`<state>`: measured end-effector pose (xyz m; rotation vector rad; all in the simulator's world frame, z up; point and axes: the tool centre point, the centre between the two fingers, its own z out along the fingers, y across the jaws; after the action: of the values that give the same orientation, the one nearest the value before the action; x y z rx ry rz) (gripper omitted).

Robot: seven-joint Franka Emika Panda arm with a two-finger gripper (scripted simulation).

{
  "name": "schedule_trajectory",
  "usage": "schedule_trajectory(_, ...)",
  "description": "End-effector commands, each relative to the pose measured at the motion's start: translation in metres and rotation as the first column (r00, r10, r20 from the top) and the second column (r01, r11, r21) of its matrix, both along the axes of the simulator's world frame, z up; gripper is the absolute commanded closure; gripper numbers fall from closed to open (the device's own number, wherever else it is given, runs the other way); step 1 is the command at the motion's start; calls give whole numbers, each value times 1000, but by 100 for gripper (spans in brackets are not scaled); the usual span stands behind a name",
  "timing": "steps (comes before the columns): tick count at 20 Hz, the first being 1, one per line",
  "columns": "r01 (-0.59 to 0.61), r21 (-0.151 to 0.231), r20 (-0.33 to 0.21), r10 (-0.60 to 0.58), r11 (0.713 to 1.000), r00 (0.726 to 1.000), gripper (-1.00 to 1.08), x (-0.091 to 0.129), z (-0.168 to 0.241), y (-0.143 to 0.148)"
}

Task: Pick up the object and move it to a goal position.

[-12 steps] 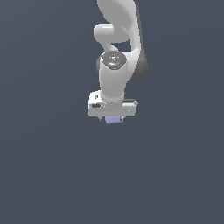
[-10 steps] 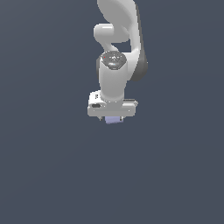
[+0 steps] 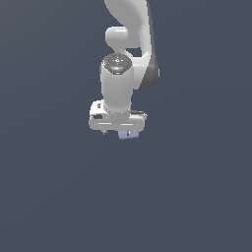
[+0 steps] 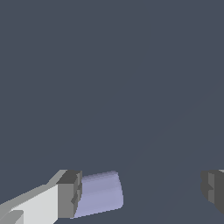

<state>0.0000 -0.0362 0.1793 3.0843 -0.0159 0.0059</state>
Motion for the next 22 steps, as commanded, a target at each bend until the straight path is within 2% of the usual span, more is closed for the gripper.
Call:
schedule_trajectory(1, 0, -1, 0, 0, 1000, 1000, -92, 0, 0, -1)
schedule_trajectory(11, 31, 2, 2, -31, 1000, 1000, -92, -2, -3, 2)
schedule_trajectory(17, 106, 10, 4, -106, 994, 994, -92, -7, -11, 7)
schedule_trajectory(22, 200, 19, 6, -200, 980, 980, -92, -15, -21, 13)
